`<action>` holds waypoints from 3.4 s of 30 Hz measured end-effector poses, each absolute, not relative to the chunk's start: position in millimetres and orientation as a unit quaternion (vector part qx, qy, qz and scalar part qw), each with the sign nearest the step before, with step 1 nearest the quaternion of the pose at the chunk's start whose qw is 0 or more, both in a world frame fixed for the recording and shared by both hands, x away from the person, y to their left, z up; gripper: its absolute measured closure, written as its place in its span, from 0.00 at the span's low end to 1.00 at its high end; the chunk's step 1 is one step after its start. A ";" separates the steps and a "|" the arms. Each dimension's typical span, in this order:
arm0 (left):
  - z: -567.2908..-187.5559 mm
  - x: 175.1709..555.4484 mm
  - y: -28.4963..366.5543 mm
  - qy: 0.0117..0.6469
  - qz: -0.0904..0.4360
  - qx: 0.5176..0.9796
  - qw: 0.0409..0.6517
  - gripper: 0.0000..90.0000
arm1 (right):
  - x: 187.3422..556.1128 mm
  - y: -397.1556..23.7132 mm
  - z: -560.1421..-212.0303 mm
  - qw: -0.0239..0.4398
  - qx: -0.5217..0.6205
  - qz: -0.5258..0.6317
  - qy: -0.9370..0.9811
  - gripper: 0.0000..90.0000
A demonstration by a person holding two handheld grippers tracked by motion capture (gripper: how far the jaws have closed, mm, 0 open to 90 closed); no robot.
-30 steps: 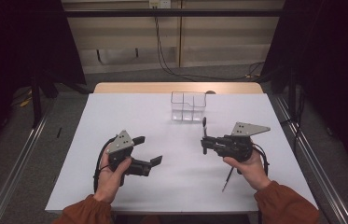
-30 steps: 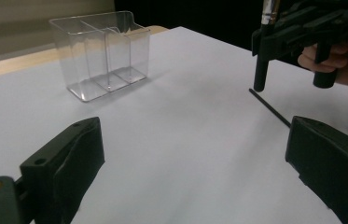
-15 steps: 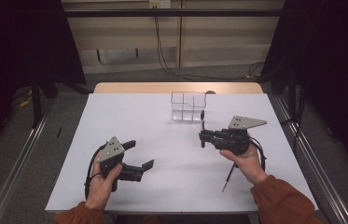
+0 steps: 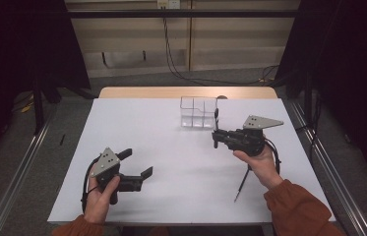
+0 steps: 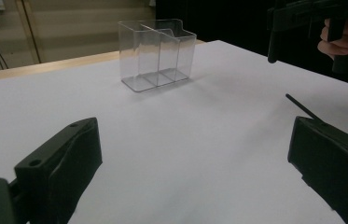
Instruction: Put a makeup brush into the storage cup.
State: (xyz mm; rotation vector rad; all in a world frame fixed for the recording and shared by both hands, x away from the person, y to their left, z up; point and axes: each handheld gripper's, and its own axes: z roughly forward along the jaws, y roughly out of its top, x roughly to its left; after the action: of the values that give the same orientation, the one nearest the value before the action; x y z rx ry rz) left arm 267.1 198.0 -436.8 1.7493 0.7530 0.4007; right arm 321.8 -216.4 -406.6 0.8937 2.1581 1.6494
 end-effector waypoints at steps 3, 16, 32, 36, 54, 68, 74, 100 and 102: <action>-437.4 264.6 205.2 0.322 0.172 0.739 0.567 0.03 | 325.0 -218.4 -407.6 0.142 0.314 0.572 0.744 0.89; -439.7 254.7 226.4 0.327 0.197 0.738 0.557 0.02 | 345.1 -226.2 -394.8 0.164 0.325 0.577 0.732 0.89; -440.9 254.7 239.2 0.344 0.204 0.731 0.553 0.02 | 374.6 -225.3 -385.1 0.182 0.339 0.577 0.720 0.88; -440.9 255.0 237.9 0.338 0.202 0.736 0.551 0.02 | 381.1 -222.4 -382.9 0.187 0.340 0.576 0.720 0.89; -441.2 255.5 238.2 0.338 0.202 0.740 0.546 0.02 | 416.5 -209.8 -377.5 0.217 0.361 0.565 0.709 0.89; -440.6 254.8 238.3 0.337 0.196 0.740 0.548 0.02 | 432.2 -204.7 -390.6 0.225 0.384 0.554 0.704 0.89; -440.1 255.5 238.0 0.339 0.197 0.737 0.550 0.02 | 442.6 -204.4 -396.9 0.230 0.398 0.546 0.700 0.88; -439.3 256.2 238.7 0.333 0.201 0.738 0.551 0.02 | 454.3 -202.8 -431.5 0.223 0.426 0.522 0.704 0.89; -439.4 256.0 238.5 0.332 0.201 0.736 0.555 0.02 | 454.1 -203.2 -433.3 0.223 0.427 0.526 0.700 0.89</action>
State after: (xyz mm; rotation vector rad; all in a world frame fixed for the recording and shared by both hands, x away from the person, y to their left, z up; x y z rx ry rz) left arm 256.0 238.5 -439.4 1.7387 0.7851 0.4748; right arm 454.1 -203.2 -433.3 1.1802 1.9337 1.4526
